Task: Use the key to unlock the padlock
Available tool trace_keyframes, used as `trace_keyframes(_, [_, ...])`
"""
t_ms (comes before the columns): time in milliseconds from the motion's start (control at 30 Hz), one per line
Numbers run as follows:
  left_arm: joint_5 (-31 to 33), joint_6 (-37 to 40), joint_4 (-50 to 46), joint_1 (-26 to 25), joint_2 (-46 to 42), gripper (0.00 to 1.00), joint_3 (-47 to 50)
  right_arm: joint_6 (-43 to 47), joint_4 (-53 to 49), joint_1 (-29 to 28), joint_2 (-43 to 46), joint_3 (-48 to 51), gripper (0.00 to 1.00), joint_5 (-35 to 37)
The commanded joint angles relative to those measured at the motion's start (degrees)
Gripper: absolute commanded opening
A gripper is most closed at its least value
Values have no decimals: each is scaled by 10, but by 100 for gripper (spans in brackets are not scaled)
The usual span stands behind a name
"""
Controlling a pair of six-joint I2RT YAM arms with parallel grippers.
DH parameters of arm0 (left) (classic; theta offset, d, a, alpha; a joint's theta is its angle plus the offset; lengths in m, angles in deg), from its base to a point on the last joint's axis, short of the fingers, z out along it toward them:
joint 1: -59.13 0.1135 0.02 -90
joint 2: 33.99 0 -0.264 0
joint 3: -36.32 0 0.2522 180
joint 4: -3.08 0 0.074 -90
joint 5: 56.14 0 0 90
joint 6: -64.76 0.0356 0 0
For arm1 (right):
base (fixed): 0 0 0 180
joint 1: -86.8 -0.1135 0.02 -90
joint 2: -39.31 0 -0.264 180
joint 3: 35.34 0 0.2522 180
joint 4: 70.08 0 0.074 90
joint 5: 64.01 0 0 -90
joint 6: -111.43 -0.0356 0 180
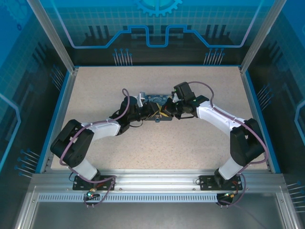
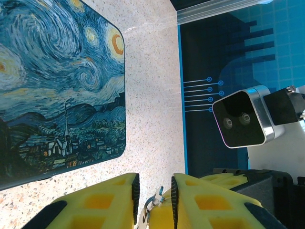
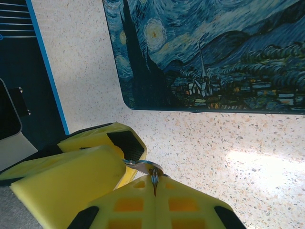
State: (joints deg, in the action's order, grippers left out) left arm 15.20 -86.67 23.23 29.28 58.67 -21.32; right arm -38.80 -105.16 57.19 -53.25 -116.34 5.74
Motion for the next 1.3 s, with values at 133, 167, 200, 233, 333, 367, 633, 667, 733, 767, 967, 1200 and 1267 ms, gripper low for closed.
trace_keyframes(133, [14,8,16,-5,7,29,-16,1,5,-4,5,0,0,-16])
trace_keyframes(167, [16,8,17,-4,7,29,-17,1,6,-3,5,2,0,-16])
trace_keyframes(200, [16,9,16,-5,8,29,-18,1,6,-4,6,3,0,-17])
trace_keyframes(233, [17,9,16,-5,8,29,-19,0,6,-4,6,3,0,-17])
trace_keyframes(333, [18,8,18,-5,10,28,-22,1,7,-4,7,4,0,-17])
trace_keyframes(367, [19,7,18,-5,10,28,-22,1,7,-4,7,5,0,-18])
trace_keyframes(633, [18,5,23,-5,16,23,-28,0,9,-4,6,11,0,-18])
trace_keyframes(667, [18,5,23,-5,16,23,-28,0,10,-4,6,11,0,-18])
trace_keyframes(733, [16,4,23,-5,16,22,-27,0,10,-4,7,11,0,-18])
trace_keyframes(767, [16,4,23,-4,16,21,-27,0,11,-4,6,11,0,-18])
trace_keyframes(967, [17,4,24,-5,12,15,-18,-2,15,-1,8,10,0,-18])
trace_keyframes(1200, [15,6,21,-6,8,0,-16,2,22,8,12,8,0,-23])
trace_keyframes(1267, [15,9,15,-6,3,0,-17,7,22,13,27,14,23,-14])
